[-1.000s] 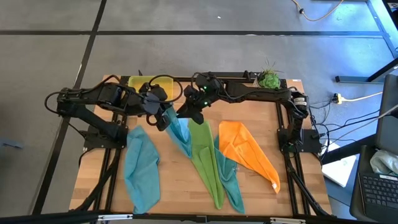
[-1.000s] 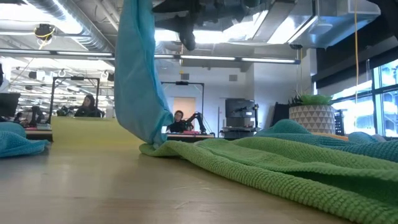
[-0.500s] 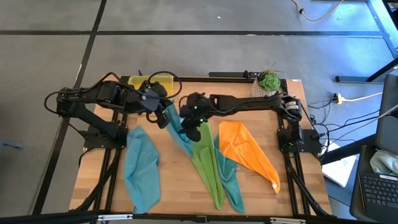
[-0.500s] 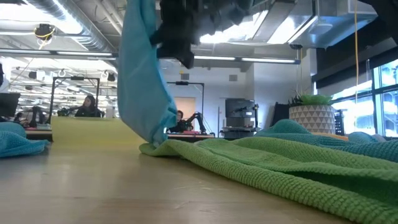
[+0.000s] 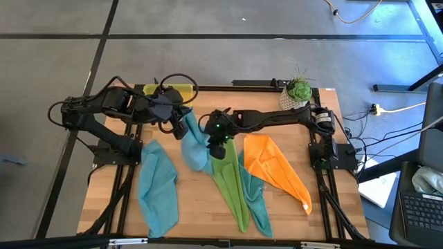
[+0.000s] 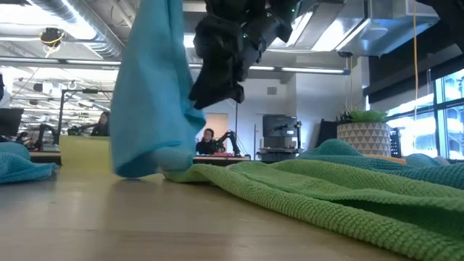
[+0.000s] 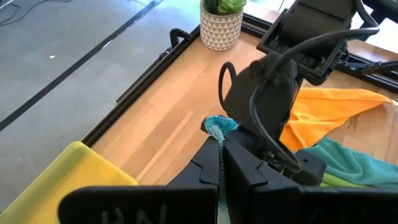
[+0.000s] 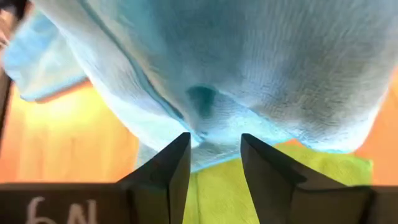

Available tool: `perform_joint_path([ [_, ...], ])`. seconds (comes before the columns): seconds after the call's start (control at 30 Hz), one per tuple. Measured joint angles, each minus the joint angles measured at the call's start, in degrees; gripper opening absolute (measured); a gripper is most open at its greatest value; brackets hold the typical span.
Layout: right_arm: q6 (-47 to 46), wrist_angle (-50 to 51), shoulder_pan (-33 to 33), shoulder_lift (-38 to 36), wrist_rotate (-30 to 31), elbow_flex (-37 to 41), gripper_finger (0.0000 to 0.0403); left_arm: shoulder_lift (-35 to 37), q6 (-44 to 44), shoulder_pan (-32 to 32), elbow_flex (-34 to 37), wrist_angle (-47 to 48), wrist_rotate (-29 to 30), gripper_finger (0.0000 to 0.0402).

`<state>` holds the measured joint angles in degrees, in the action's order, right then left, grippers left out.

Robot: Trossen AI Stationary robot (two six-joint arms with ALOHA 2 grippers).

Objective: Fold microfiber towels
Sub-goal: Fold the center blue towel

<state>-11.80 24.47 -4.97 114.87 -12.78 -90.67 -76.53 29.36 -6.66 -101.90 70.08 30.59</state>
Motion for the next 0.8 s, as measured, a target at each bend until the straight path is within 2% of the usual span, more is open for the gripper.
perform_joint_path([
  [0.2,-1.6,-4.2,0.7,-0.1,-1.7,0.0,0.0143,0.0,0.0,0.0,0.0,0.0,0.0,0.0000],
  [0.43,0.8,-5.6,1.6,0.0,-1.8,0.0,0.0143,0.0,0.0,0.0,0.0,0.2,0.0,0.0000],
  [0.63,4.2,-6.0,1.5,0.0,3.6,0.0,0.0143,0.0,0.1,0.0,0.0,0.2,0.0,0.0000],
  [0.8,7.0,-6.0,1.4,0.0,4.1,0.0,0.0143,0.0,0.1,0.0,0.0,0.2,0.0,0.0000],
])
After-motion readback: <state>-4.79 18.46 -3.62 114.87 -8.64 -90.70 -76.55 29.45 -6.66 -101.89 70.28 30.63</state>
